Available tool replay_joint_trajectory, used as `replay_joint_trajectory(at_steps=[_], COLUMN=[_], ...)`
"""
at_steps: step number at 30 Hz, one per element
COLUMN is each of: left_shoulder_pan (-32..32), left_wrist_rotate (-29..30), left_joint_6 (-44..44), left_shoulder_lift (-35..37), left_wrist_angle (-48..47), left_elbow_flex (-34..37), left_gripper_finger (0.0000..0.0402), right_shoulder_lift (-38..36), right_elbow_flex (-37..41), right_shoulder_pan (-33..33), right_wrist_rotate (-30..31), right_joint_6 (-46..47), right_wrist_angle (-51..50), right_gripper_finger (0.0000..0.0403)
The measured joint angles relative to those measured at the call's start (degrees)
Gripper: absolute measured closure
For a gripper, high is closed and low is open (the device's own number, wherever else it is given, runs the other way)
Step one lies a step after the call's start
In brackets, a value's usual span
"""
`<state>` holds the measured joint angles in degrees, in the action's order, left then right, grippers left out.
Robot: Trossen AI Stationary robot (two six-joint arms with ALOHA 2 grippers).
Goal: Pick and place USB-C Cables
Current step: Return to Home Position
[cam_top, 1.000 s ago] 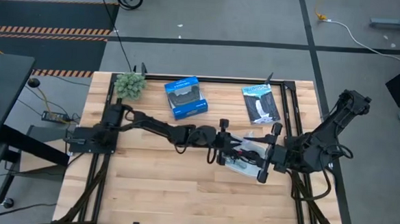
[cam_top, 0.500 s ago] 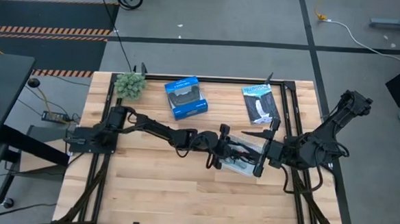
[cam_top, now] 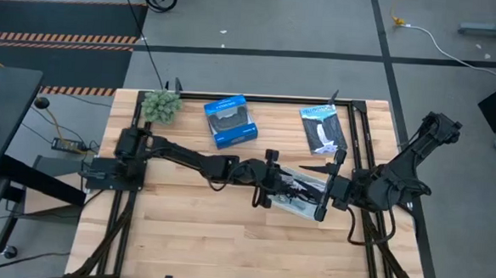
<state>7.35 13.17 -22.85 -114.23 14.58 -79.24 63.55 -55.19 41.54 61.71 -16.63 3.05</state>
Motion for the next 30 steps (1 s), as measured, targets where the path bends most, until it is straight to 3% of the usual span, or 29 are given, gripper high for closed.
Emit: replay_joint_trajectory(at_steps=[6, 14, 20, 30], left_shoulder_pan=[1.72, 3.21, 4.00, 4.95], left_wrist_rotate=[4.11, 5.68, 6.99, 10.79], left_joint_6=[-0.16, 0.96, 1.79, 6.15], left_shoulder_lift=[5.58, 8.63, 11.48, 23.77], left_wrist_angle=[-7.98, -15.86, -13.84, -4.09], left_elbow_flex=[-0.04, 0.36, 7.04, 21.82], left_gripper_finger=[0.0297, 0.0325, 0.0331, 0.0331], right_shoulder_lift=[-4.45, -12.78, -18.14, -26.65], right_elbow_flex=[5.95, 15.70, 21.26, 28.52], right_shoulder_pan=[-0.43, -3.20, -4.84, -7.60], right_wrist_rotate=[-0.84, -6.12, -6.35, -14.28], right_joint_6=[0.02, -0.33, -0.50, -0.47], right_wrist_angle=[4.71, 13.76, 17.39, 20.28], right_gripper_finger=[0.0234, 0.0234, 0.0234, 0.0234])
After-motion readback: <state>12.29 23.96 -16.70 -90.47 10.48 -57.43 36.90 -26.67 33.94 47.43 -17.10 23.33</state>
